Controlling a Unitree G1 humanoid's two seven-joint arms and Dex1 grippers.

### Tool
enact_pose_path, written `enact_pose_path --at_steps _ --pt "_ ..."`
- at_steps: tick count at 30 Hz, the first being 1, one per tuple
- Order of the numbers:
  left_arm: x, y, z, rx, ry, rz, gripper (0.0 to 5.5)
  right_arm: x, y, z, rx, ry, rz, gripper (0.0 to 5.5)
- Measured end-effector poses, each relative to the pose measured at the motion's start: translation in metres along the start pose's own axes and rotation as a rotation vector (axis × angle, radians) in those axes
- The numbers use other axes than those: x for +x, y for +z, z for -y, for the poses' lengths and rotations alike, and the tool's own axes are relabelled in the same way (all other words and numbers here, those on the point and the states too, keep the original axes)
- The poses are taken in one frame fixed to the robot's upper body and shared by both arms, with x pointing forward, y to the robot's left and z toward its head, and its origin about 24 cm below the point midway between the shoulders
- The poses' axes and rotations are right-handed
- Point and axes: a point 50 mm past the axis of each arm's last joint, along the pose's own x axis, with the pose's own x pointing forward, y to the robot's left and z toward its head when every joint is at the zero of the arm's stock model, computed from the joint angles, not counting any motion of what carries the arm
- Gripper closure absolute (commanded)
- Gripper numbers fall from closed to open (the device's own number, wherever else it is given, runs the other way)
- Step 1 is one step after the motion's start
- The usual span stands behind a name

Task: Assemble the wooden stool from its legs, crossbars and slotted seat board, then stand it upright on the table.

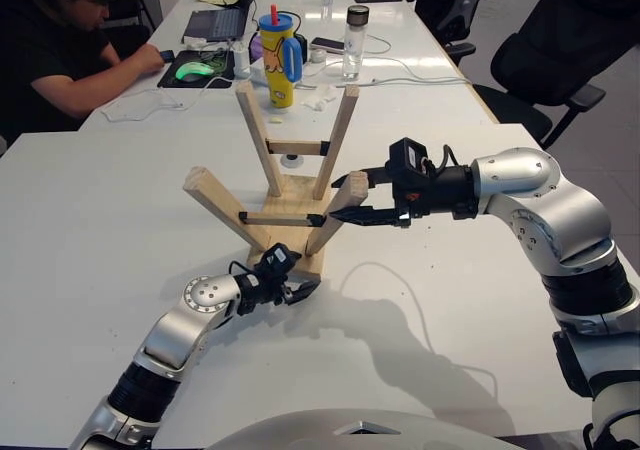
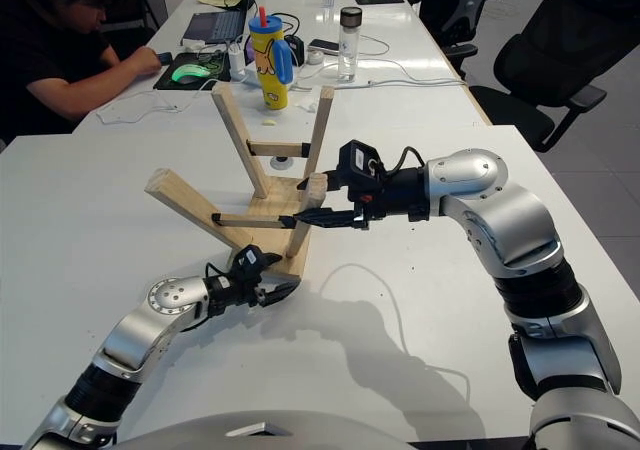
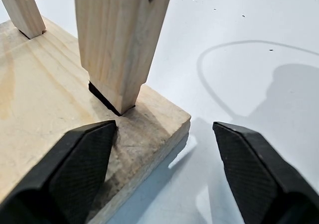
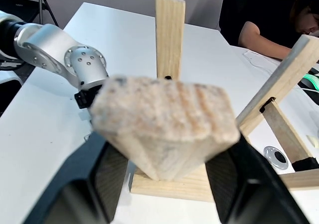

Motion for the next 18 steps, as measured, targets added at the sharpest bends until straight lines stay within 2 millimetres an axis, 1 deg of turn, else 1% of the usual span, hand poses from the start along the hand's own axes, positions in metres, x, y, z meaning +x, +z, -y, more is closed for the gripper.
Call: enact_pose_path --at_steps 6,14,18 --pt "0.002 -0.002 -0.002 0.005 0.031 -0.013 1.90 0.010 -0.004 0.008 0.039 -0.010 0.010 3.44" --pt "0.006 -0.005 -0.002 0.002 0.035 -0.018 1.90 0.015 -0.011 0.016 0.078 0.001 0.008 3.45" --pt "0.007 -0.006 -0.003 -0.004 0.036 -0.021 1.90 0.017 -0.012 0.016 0.069 0.016 -0.001 3.45"
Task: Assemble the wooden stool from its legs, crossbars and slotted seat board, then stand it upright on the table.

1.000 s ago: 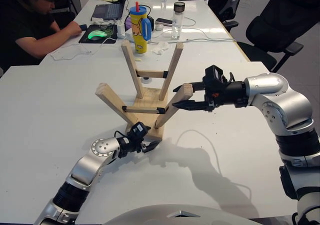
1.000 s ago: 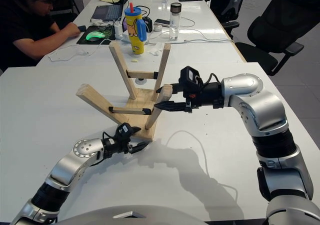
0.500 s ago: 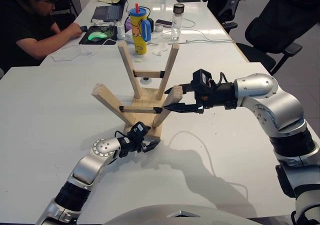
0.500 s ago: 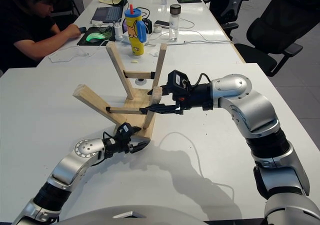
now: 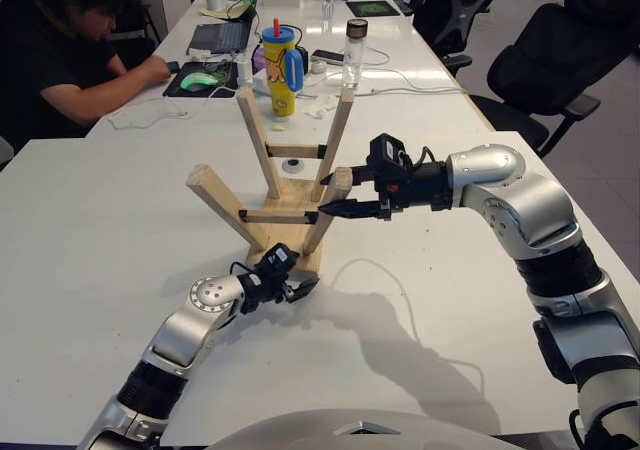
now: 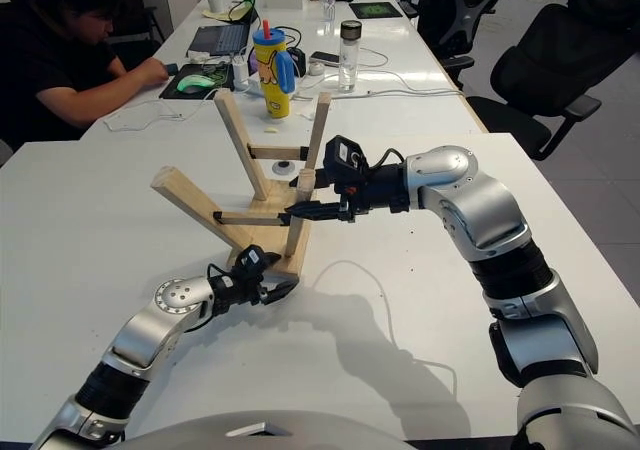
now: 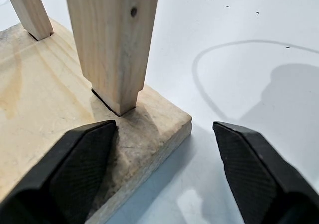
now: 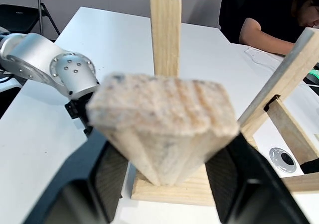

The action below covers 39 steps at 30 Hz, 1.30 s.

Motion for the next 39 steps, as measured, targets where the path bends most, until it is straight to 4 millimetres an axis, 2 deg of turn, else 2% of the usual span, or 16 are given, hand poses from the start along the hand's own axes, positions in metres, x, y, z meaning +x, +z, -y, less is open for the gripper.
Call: enact_pose_path --at_steps 3,9,15,18,21,24,26,30,34,39 --pt "0.003 0.001 0.001 -0.007 -0.004 0.007 1.90 0.004 -0.002 0.002 0.015 0.001 0.028 3.45" --pt "0.005 0.001 0.000 -0.014 0.005 0.009 1.90 0.019 -0.014 0.019 0.116 -0.077 0.142 3.45" --pt "0.005 0.003 -0.001 -0.023 0.019 0.041 1.90 0.020 -0.014 0.015 0.088 -0.062 0.151 3.45" --pt "-0.011 -0.003 -0.002 -0.037 0.128 0.150 1.90 0.020 -0.014 0.015 0.079 -0.058 0.150 3.45" --pt "-0.036 0.001 0.003 0.036 0.213 0.275 1.90 0.019 -0.014 0.015 0.076 -0.057 0.144 3.45" --pt "-0.048 -0.004 0.005 0.033 0.303 0.306 1.90 0.018 -0.015 0.015 0.074 -0.060 0.138 3.45" --pt "-0.047 -0.004 0.000 0.022 0.378 0.305 1.90 0.017 -0.015 0.014 0.071 -0.060 0.136 3.45" --pt "-0.033 -0.012 -0.014 -0.045 0.469 0.223 1.90 0.017 -0.015 0.014 0.069 -0.059 0.136 3.45" --pt "-0.022 -0.023 -0.013 -0.090 0.444 0.128 1.90 0.018 -0.015 0.013 0.055 -0.050 0.139 3.45" --pt "-0.019 -0.021 -0.015 -0.050 0.416 0.086 1.90 0.019 -0.015 0.009 0.024 -0.040 0.148 3.45"
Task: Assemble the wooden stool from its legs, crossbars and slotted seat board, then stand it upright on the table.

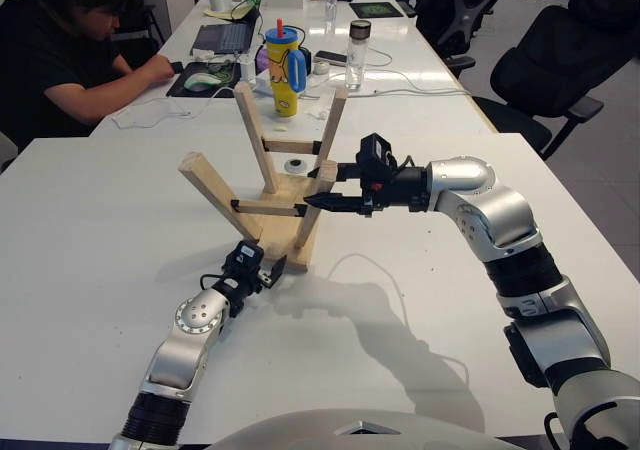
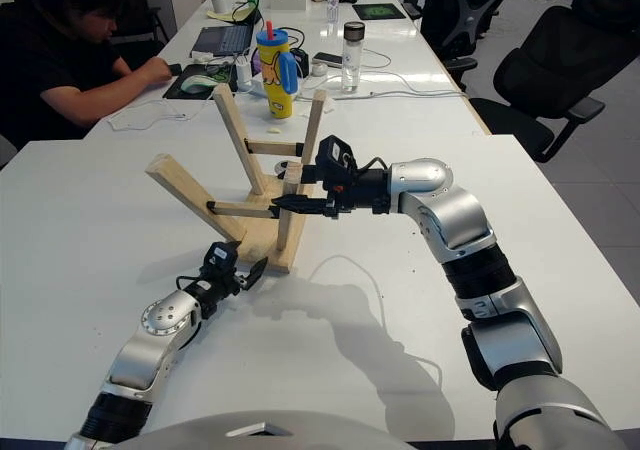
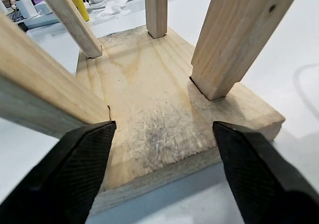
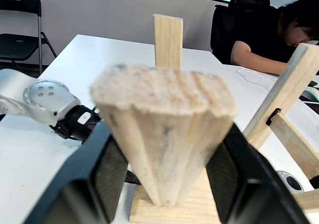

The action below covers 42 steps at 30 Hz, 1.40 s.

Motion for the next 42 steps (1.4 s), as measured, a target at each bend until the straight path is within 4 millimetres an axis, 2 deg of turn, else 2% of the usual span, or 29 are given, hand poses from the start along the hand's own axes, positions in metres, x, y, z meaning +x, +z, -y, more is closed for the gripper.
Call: enact_pose_path --at_steps 8,9,10,11,12,14,19,22,24,25,26,28,29,30,31,32,34,36,39,42 --pt "0.002 0.001 -0.003 0.022 -0.002 -0.019 1.90 0.005 -0.004 0.007 0.019 -0.022 0.033 3.45" --pt "0.002 0.002 -0.003 0.023 0.001 -0.023 1.90 0.006 -0.004 0.008 0.024 -0.026 0.041 3.07" --pt "0.003 0.002 -0.003 0.022 0.003 -0.024 1.90 0.007 -0.005 0.009 0.024 -0.033 0.040 2.97" --pt "0.004 0.003 -0.002 0.020 -0.003 -0.023 1.90 0.007 -0.018 0.010 0.048 -0.063 -0.023 2.81" --pt "0.005 0.004 0.000 0.019 -0.010 -0.019 1.90 0.006 -0.041 0.007 0.119 -0.090 -0.083 2.64" --pt "0.005 0.005 0.001 0.016 -0.012 -0.011 1.90 0.001 -0.067 0.002 0.194 -0.139 -0.136 2.35" --pt "0.010 0.007 0.006 -0.022 0.002 -0.011 1.90 -0.011 -0.065 0.004 0.140 -0.171 -0.175 2.35" --pt "0.012 0.007 0.009 -0.061 0.007 -0.012 1.90 -0.033 -0.083 -0.008 0.167 -0.199 -0.244 2.35" --pt "0.013 0.008 0.010 -0.097 0.007 -0.017 1.90 -0.047 -0.093 -0.013 0.241 -0.253 -0.229 2.62" --pt "0.013 0.008 0.011 -0.116 0.003 -0.017 1.90 -0.052 -0.091 -0.013 0.272 -0.283 -0.193 2.82" --pt "0.012 0.008 0.011 -0.135 0.000 -0.021 1.90 -0.054 -0.082 -0.010 0.302 -0.323 -0.113 3.00" --pt "0.012 0.009 0.012 -0.149 -0.008 -0.031 1.90 -0.052 -0.043 -0.002 0.299 -0.384 0.126 3.39" --pt "0.011 0.009 0.012 -0.147 -0.010 -0.035 1.90 -0.047 -0.016 0.001 0.284 -0.392 0.264 3.54" --pt "0.011 0.009 0.012 -0.144 -0.012 -0.034 1.90 -0.044 -0.002 0.002 0.272 -0.392 0.330 3.70" --pt "0.011 0.009 0.012 -0.140 -0.018 -0.036 1.90 -0.039 0.027 0.004 0.264 -0.390 0.472 3.82" --pt "0.011 0.009 0.013 -0.138 -0.020 -0.037 1.90 -0.037 0.040 0.004 0.256 -0.383 0.534 3.94" --pt "0.011 0.010 0.013 -0.127 -0.031 -0.039 1.90 -0.031 0.087 0.005 0.211 -0.379 0.719 4.12" --pt "0.012 0.011 0.014 -0.122 -0.039 -0.038 1.90 -0.033 0.115 0.007 0.166 -0.404 0.809 4.12" --pt "0.013 0.011 0.013 -0.116 -0.047 -0.040 1.90 -0.037 0.141 0.008 0.118 -0.451 0.892 4.12" --pt "0.013 0.011 0.013 -0.116 -0.048 -0.041 1.90 -0.033 0.150 0.004 0.124 -0.464 0.935 4.12"
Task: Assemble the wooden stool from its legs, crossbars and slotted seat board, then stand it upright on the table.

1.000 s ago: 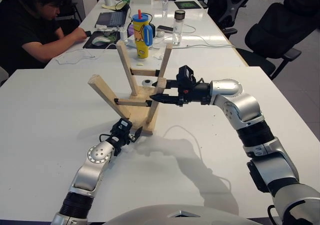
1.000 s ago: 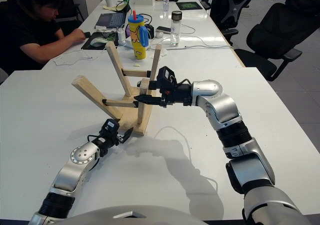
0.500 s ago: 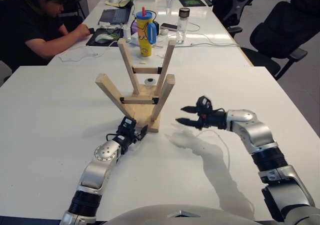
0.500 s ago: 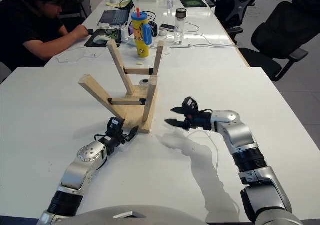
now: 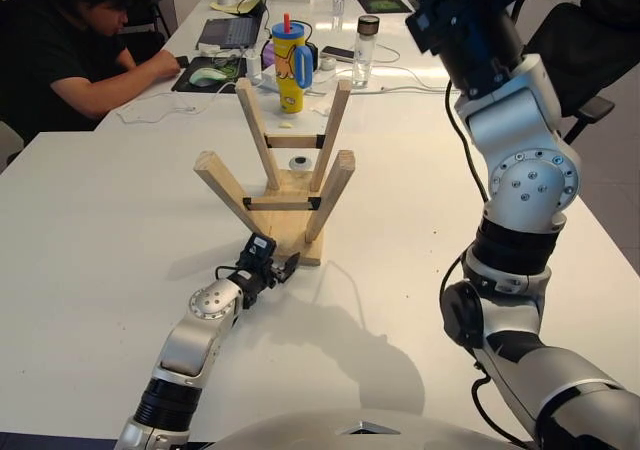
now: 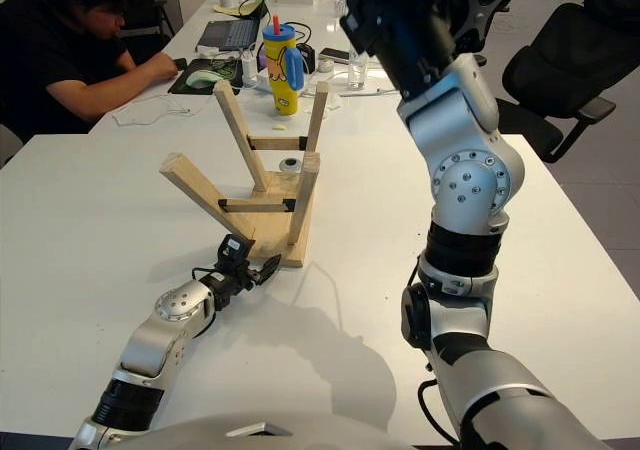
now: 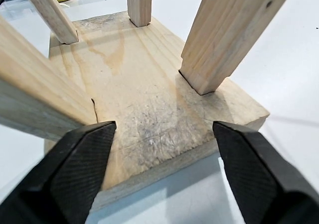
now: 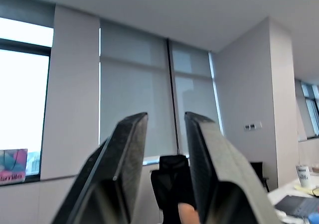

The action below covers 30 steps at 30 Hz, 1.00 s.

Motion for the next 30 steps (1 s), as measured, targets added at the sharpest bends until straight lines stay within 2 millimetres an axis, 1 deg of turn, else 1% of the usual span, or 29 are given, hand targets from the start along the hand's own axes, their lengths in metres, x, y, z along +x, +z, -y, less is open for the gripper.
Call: enact_pose_path --at_steps 2,3,4,5,7,10,13,14,15,16,17,18,20,21,22,24,25,26,30 --pt "0.000 0.000 0.000 0.000 0.000 0.000 1.90 -0.003 -0.023 -0.001 -0.001 -0.052 -0.107 4.12" --pt "0.001 0.000 0.000 0.000 0.001 0.000 1.90 -0.016 -0.056 0.002 0.017 -0.117 -0.261 4.12" --pt "0.001 0.001 0.000 0.000 -0.002 0.004 1.90 -0.037 -0.092 0.007 0.034 -0.203 -0.433 4.12" --pt "0.002 0.002 0.000 0.000 -0.004 0.007 1.90 -0.051 -0.108 0.008 0.039 -0.245 -0.495 4.12" --pt "0.003 0.001 -0.001 -0.002 -0.001 -0.001 1.90 -0.055 -0.114 0.006 -0.032 -0.247 -0.521 4.12" --pt "0.004 -0.001 -0.001 -0.006 -0.004 -0.014 1.90 -0.054 -0.117 0.004 -0.053 -0.242 -0.485 4.12" --pt "0.005 0.000 0.000 -0.005 -0.009 -0.013 1.90 -0.051 -0.109 0.010 0.008 -0.242 -0.404 4.12" --pt "0.005 0.001 0.001 -0.008 -0.015 -0.009 1.90 -0.046 -0.099 0.012 0.026 -0.225 -0.351 4.12" --pt "0.006 0.001 0.001 -0.008 -0.019 -0.007 1.90 -0.038 -0.084 0.012 0.036 -0.199 -0.276 4.12" --pt "0.006 0.002 0.001 -0.007 -0.021 -0.005 1.90 -0.028 -0.062 0.011 0.046 -0.160 -0.173 4.12" --pt "0.006 0.002 0.001 -0.007 -0.021 -0.004 1.90 -0.017 -0.037 0.006 0.046 -0.106 -0.065 4.12" --pt "0.006 0.002 0.001 -0.007 -0.021 -0.005 1.90 -0.009 -0.018 -0.001 0.041 -0.056 0.011 4.12" --pt "0.006 0.001 0.001 -0.008 -0.020 -0.009 1.90 0.001 0.008 -0.019 0.037 0.051 0.109 4.12" --pt "0.006 0.000 0.001 -0.009 -0.017 -0.011 1.90 0.001 0.009 -0.025 0.044 0.077 0.107 4.12" --pt "0.006 0.000 0.001 -0.009 -0.016 -0.012 1.90 0.001 0.002 -0.028 0.056 0.071 0.059 4.12" --pt "0.006 0.000 0.001 -0.009 -0.014 -0.011 1.90 -0.014 -0.050 -0.023 0.085 -0.053 -0.217 4.12" --pt "0.007 0.002 0.001 -0.007 -0.017 -0.005 1.90 -0.030 -0.083 -0.016 0.102 -0.147 -0.385 4.12" --pt "0.008 0.003 0.002 -0.006 -0.024 0.001 1.90 -0.051 -0.111 -0.010 0.127 -0.240 -0.506 4.12" --pt "0.010 0.003 0.001 0.003 -0.028 -0.006 1.90 -0.052 -0.116 -0.010 0.039 -0.260 -0.518 4.12"
